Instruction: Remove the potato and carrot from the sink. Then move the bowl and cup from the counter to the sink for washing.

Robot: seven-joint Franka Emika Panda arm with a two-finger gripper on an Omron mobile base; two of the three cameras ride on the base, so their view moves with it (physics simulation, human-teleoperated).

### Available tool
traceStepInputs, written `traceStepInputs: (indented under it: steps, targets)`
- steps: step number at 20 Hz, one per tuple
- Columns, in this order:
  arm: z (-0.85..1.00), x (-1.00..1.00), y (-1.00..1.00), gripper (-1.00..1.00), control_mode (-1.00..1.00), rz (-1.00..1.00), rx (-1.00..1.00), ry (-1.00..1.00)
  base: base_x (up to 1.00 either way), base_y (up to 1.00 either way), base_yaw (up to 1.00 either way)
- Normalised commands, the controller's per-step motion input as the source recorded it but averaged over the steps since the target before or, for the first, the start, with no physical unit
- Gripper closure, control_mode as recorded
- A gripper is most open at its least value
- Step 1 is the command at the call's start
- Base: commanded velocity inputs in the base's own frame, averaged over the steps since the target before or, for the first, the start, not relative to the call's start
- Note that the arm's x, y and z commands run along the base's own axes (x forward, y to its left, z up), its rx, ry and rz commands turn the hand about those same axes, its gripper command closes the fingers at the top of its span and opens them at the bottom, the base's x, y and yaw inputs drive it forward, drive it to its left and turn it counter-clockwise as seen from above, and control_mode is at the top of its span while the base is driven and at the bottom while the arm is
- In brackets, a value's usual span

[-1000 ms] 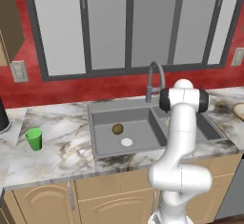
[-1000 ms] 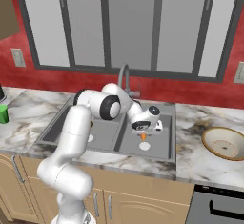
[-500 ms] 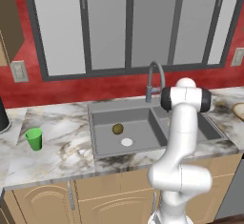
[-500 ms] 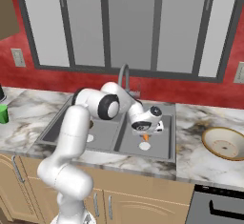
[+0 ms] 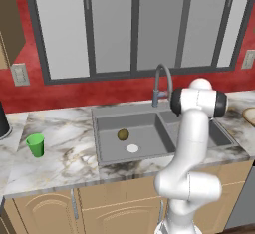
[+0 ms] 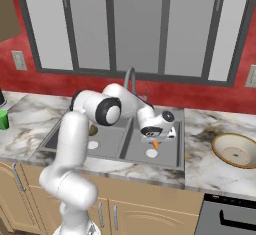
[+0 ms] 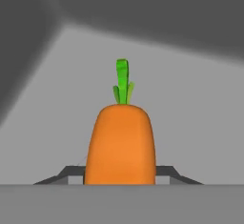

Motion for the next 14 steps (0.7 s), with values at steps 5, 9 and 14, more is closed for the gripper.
traceStepInputs:
  steps: [5, 9, 14]
  targets:
    - [0.55, -0.35, -0.05, 1.00, -1.00, 0.01, 0.00, 0.00, 0.00, 0.00, 0.00]
    - [0.54, -0.36, 0.00, 1.00, -1.00, 0.00, 0.00, 0.00, 0.00, 0.00, 0.00]
    - [0.53, -0.38, 0.00, 1.00, -1.00, 0.00, 0.00, 0.00, 0.00, 0.00, 0.00]
